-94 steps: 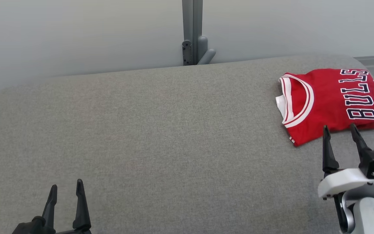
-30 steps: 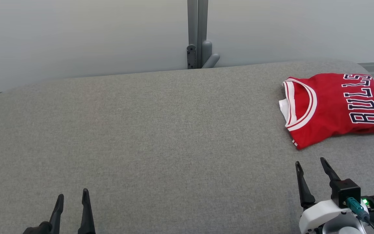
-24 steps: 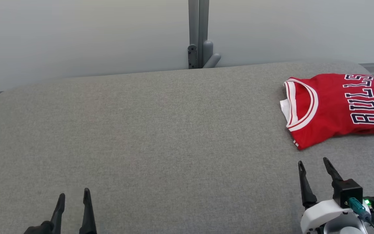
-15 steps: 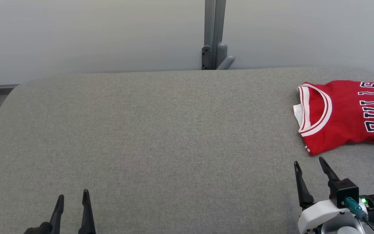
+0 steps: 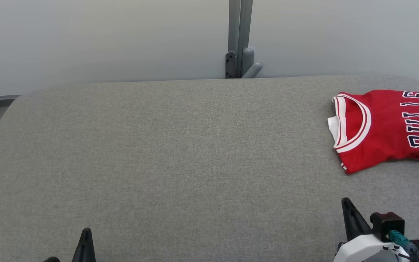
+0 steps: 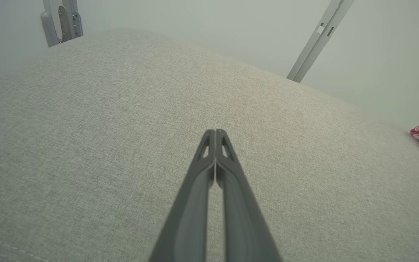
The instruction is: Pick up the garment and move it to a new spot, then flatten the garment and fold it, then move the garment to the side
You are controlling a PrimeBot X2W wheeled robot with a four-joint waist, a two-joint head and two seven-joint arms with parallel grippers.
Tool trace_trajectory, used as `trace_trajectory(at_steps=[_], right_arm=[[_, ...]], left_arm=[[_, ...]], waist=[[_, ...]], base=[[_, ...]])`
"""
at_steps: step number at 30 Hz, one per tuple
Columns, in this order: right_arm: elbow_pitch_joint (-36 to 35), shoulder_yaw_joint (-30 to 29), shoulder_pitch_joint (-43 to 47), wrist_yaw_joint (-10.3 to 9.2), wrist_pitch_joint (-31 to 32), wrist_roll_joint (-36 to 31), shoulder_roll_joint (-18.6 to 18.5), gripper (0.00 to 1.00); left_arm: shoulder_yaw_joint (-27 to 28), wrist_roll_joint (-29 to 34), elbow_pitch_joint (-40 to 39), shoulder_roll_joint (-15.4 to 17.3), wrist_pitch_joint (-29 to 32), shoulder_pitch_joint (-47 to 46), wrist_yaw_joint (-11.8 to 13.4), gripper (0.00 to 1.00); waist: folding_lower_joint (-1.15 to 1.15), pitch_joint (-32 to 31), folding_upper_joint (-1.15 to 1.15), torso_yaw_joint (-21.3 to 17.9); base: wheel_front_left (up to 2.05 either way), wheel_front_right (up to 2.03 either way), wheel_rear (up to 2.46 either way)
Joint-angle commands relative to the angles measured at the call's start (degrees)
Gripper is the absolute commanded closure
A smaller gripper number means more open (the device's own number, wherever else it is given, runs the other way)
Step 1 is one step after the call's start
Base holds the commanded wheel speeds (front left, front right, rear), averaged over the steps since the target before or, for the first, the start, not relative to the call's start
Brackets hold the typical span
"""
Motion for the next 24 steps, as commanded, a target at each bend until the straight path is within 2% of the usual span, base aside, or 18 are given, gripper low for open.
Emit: trace_trajectory(at_steps=[1,24], right_arm=[[-1.08,-0.35,-1.45,-0.01,0.75,4.08,-0.26,1.00],[-3.39,-0.84,-2.85,-0.03,5.96,30.22,-0.52,1.00]], left_arm=[[0.41,-3.11,-0.83,0.12,0.66,-1.64,-0.11,1.00],[1.49,-23.18,-1.33,0.28,6.32,-5.54,-0.44,1.00]], waist=[[0.00,0.04,0.00,-0.06],[0.00,0.42,0.01,-0.64]], base=[[0.00,0.00,0.00],[0.00,0.00,0.00]])
